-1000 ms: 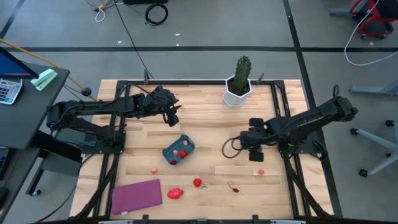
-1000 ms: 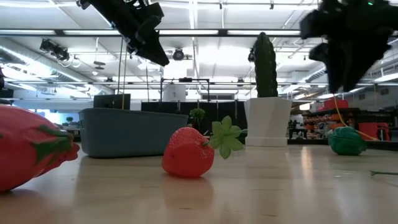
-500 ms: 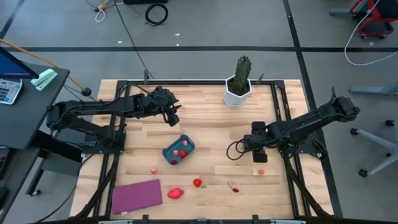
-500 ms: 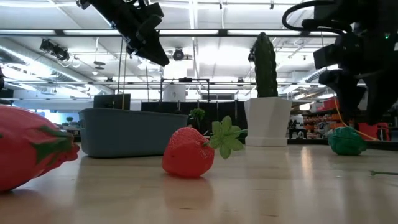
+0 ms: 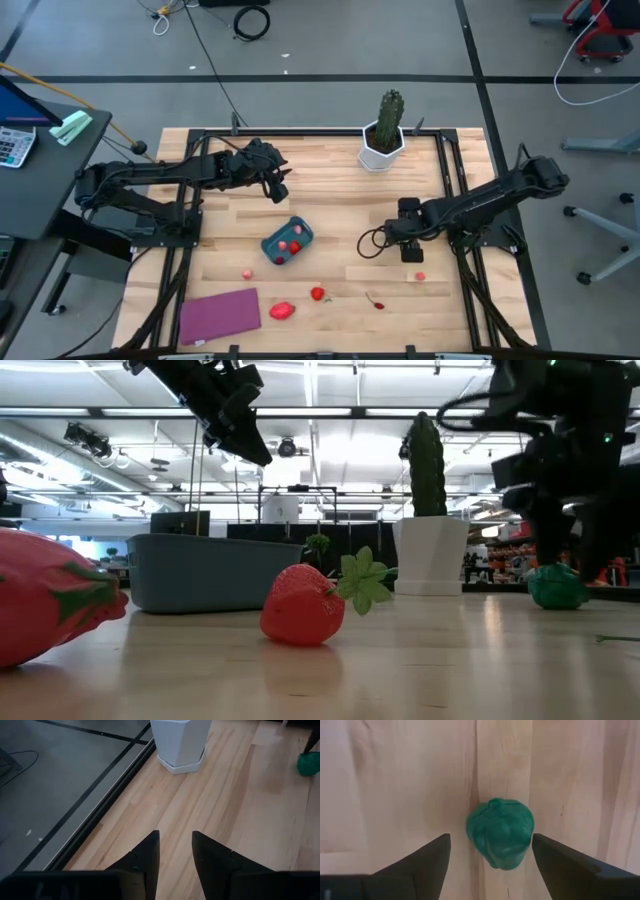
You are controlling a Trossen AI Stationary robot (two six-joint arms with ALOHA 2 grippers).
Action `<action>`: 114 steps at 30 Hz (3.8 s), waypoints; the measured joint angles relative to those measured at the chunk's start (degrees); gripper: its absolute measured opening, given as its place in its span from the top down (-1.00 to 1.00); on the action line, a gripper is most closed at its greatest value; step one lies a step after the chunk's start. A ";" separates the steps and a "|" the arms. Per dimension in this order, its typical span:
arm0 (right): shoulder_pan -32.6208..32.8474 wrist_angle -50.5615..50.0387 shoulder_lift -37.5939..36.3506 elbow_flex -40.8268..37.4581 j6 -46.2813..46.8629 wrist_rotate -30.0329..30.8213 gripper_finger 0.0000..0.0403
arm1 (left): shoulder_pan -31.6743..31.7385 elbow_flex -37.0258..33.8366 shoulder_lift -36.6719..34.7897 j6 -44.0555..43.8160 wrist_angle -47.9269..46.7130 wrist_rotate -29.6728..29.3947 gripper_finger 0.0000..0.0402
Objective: Pick and placing Produce into tupperware
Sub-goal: Put the green bell pepper into the blue bin, then put the pink peach into the blue bin
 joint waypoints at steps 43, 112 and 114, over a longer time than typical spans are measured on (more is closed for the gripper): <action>-8.27 55.22 9.31 2.85 -12.01 -10.18 -0.11 | 0.07 0.00 0.00 0.70 7.66 0.00 0.43; -7.94 11.89 -2.45 3.85 -10.59 -12.50 -0.21 | -39.10 -0.02 8.96 -55.22 -27.78 22.12 0.46; -7.94 12.07 -2.46 3.76 -10.78 -12.50 -0.21 | -39.55 -0.02 12.43 -54.80 -28.54 22.07 0.44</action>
